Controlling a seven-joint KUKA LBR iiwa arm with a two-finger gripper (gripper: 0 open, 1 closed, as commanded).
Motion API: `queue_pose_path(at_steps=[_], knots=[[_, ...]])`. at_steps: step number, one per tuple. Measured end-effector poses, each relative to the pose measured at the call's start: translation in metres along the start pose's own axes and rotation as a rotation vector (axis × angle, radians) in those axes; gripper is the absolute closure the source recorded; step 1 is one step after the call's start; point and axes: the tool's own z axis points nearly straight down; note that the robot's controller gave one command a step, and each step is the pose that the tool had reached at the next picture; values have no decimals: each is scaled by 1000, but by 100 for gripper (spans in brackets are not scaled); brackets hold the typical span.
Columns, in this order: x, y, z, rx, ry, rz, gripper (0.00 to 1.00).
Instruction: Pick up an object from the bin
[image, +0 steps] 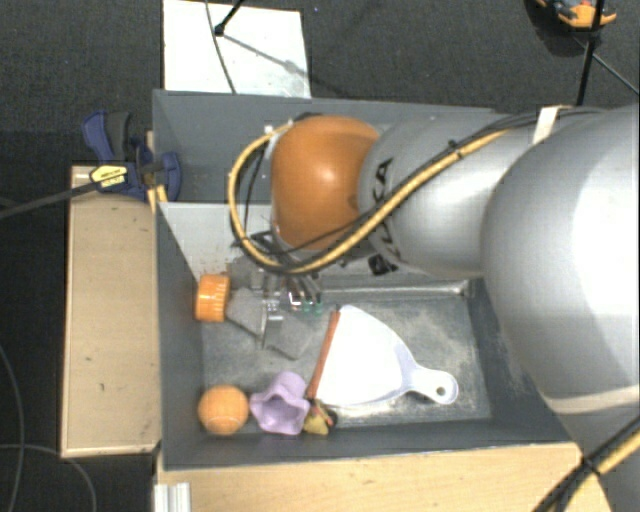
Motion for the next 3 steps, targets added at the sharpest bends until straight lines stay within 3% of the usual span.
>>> queue_pose_path(at_steps=[1, 2, 3], knots=[[-1, -1, -5, -1, -6, 4, 0], [39, -10, 16, -1, -11, -48, 0], [52, -13, 24, -1, -8, -65, 0]])
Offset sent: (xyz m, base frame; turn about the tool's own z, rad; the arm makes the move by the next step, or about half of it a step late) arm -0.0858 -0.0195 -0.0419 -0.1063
